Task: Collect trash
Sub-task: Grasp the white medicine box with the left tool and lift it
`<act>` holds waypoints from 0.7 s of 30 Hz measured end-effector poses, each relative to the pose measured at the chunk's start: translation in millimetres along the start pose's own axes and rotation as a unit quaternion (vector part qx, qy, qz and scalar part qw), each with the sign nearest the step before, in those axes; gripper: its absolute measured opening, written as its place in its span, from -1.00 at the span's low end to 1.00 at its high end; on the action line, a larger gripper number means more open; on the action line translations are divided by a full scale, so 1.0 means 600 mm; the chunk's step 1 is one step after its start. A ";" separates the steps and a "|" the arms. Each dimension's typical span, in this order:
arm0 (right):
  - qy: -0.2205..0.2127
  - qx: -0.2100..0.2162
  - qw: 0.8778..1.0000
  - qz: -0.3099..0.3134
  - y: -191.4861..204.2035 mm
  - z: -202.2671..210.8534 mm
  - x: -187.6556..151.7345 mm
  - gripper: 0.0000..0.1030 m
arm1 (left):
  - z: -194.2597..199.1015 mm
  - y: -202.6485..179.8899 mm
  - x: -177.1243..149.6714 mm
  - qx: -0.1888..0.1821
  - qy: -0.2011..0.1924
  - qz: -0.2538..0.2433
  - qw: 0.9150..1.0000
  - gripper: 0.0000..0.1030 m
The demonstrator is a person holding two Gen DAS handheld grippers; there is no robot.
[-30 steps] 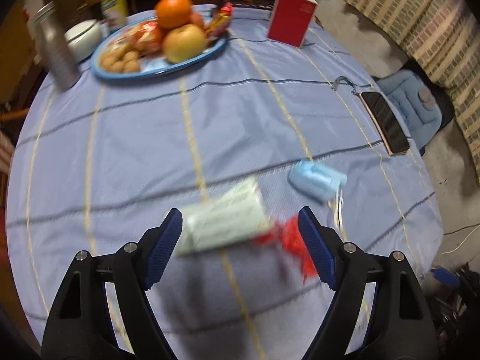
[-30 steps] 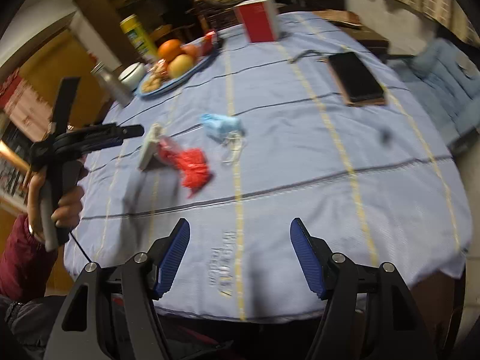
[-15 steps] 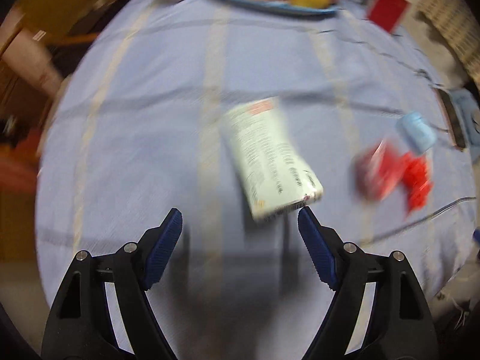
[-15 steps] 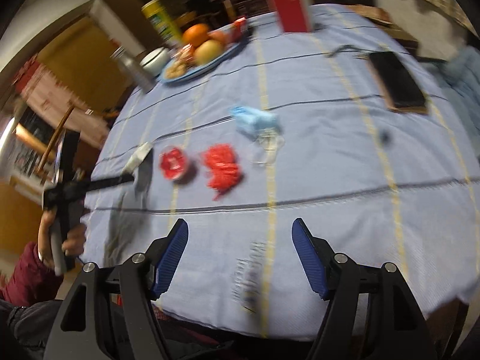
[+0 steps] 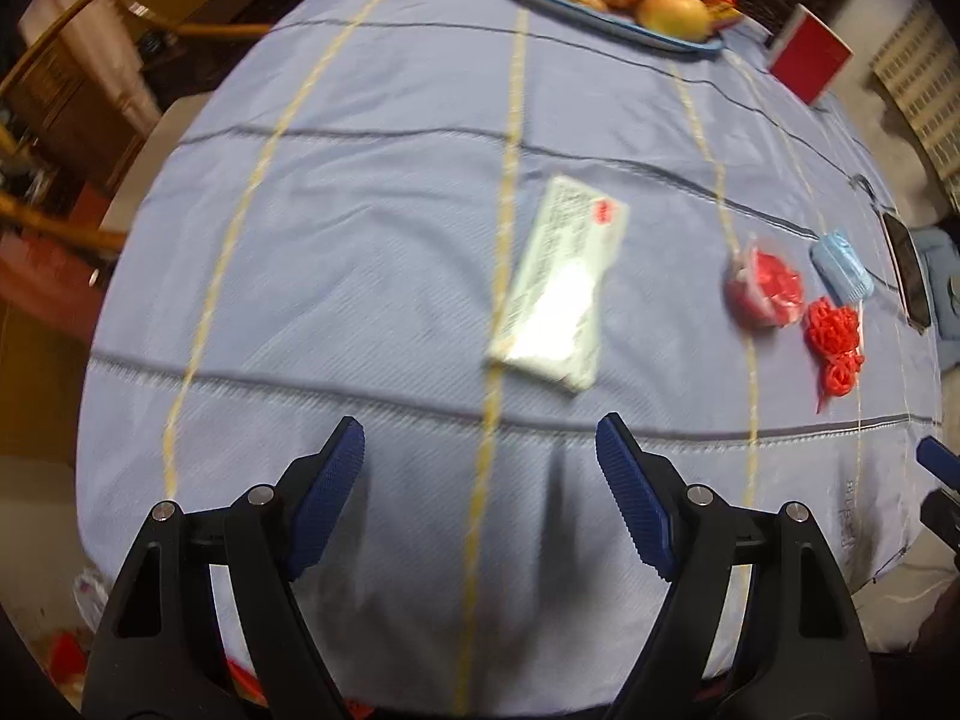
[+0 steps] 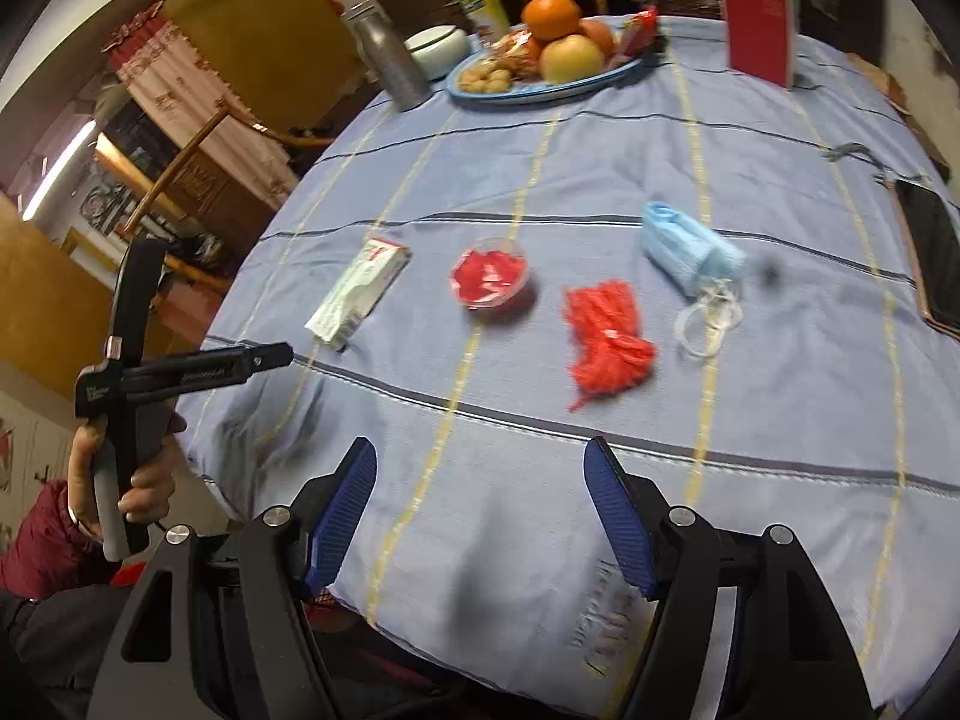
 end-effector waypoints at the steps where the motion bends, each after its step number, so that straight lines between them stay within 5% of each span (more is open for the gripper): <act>1: -0.007 -0.006 1.000 -0.012 -0.013 0.008 -0.002 0.38 | -0.007 -0.008 0.011 0.000 -0.001 -0.009 1.000 0.50; 10: -0.059 -0.056 0.990 -0.119 -0.119 0.073 -0.038 0.39 | -0.086 -0.040 0.089 0.017 0.013 -0.066 0.998 0.46; 13: -0.067 -0.064 0.986 -0.137 -0.136 0.084 -0.045 0.40 | -0.097 -0.047 0.098 0.024 0.008 -0.079 0.997 0.33; 15: -0.069 -0.063 0.985 -0.143 -0.141 0.084 -0.044 0.40 | -0.091 -0.057 0.099 0.019 -0.003 -0.092 0.996 -0.11; 21: -0.051 -0.037 0.990 -0.124 -0.117 0.053 -0.015 0.40 | -0.037 -0.063 0.069 -0.006 -0.040 -0.084 0.996 -0.12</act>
Point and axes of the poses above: each gripper's, at about its wrist camera, not at the fingertips, and z roughly against the way its jaws point, y to its left, x to its top, the point moved 3 cm from there along -z, roughly the way its jaws point, and after that the axes turned 14 degrees about -z, right-handed, at the moved point
